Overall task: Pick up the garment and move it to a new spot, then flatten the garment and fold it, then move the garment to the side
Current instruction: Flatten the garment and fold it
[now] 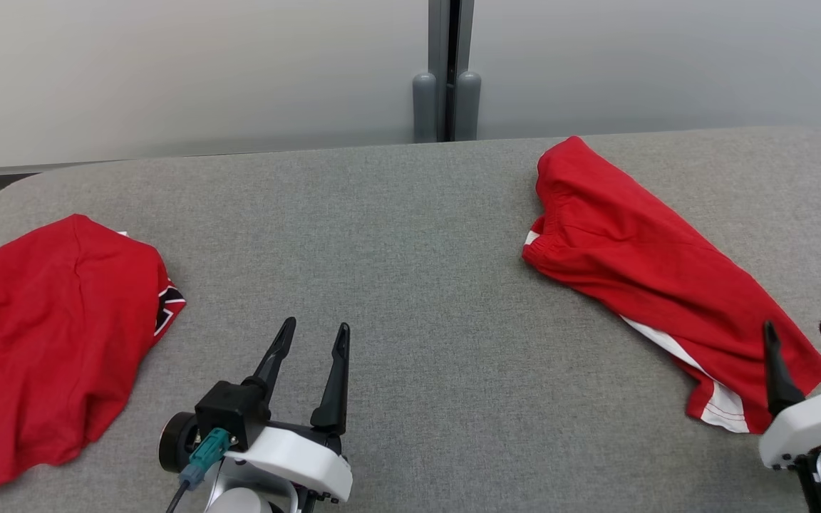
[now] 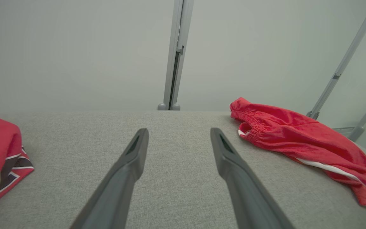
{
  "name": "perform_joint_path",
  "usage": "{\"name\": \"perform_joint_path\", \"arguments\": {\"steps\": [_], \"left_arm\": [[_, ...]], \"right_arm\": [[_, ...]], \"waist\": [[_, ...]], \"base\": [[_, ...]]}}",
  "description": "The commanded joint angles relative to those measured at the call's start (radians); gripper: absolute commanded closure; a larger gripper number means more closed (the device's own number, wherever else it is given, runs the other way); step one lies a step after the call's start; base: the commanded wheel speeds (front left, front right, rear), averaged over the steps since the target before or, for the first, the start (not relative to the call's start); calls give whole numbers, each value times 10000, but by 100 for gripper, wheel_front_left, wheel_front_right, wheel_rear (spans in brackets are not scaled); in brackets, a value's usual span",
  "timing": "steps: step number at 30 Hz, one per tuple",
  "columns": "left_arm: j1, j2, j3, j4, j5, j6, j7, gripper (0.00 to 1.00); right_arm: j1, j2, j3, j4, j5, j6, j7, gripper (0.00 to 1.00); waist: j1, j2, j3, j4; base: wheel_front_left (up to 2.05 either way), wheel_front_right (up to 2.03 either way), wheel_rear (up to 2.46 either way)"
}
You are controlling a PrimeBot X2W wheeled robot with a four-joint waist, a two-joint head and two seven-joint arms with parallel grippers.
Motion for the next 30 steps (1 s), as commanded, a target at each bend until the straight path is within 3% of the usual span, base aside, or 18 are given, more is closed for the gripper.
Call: {"name": "perform_joint_path", "arguments": {"steps": [1,9,17,30], "left_arm": [[-88,38,24,22,-37,19,-19,0],[140,36,152,-25,-53,-13,-18,0],[411,37,63,-118,-52,65,-20,0],[216,36,-211,-307,-176,203,-20,0]], "right_arm": [[-39,61,50,-131,-32,-10,-167,0],[509,769,1894,-1664,-177,-7,-990,0],[959,1134,2814,-1878,-636,-8,-1049,0],[115,1120,2000,-1709,-1397,-8,-779,0]], "waist": [[0,0,-35,5],[0,0,-415,96],[0,0,-550,515],[0,0,219,1455]], "base": [[0,0,0],[0,0,0],[0,0,0],[0,0,0]]}}
